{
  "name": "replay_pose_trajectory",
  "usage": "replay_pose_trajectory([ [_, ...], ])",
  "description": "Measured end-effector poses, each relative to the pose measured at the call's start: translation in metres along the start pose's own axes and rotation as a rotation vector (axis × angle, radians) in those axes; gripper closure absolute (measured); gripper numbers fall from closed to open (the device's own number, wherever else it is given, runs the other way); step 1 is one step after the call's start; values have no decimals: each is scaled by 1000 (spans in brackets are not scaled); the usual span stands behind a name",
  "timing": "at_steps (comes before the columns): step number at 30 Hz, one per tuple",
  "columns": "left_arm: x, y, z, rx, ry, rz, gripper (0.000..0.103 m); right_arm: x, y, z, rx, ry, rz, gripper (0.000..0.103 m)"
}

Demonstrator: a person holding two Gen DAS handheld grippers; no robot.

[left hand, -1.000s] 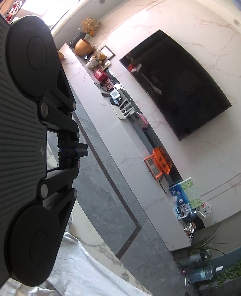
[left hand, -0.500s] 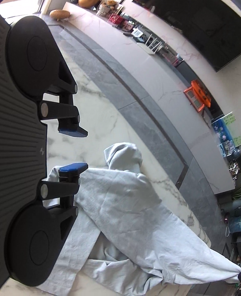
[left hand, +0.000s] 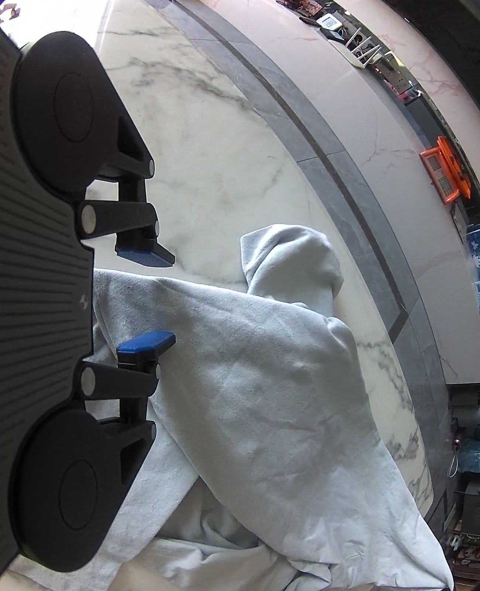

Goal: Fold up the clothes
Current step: 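Lift the sweatshirt with both grippers and swing it flat across the table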

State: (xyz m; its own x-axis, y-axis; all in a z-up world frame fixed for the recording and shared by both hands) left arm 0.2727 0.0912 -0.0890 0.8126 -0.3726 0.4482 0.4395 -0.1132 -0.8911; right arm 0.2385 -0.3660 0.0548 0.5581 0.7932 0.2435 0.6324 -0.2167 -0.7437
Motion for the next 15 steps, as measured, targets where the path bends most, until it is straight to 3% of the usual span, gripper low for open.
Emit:
replay_pose_trajectory([
  [4,-3,5,2,-49,-63,9,69,-4,9,2,9,0,9,102],
  [7,-3,3,2,-88,-97,13,93,-6,13,3,12,7,13,102],
  [9,1,-3,6,-87,-114,-4,97,-8,15,2,12,7,19,102],
  [15,29,-37,28,-21,-149,-111,99,-10,20,-12,-18,44,44,102],
])
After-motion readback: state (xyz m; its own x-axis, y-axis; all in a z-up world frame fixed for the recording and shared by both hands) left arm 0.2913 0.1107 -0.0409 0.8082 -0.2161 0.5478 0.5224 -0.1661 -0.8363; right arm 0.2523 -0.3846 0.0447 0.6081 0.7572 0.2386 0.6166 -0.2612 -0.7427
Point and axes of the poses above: each gripper's, at about its wrist camera, not at the fingertips, and y roughly the way its jaws point, z to its left, x to its top, the point moved 9 cm from there along y, roughly the way its jaws point, and after that the axes turned 11 degrees about -y, right-handed, at the moved point
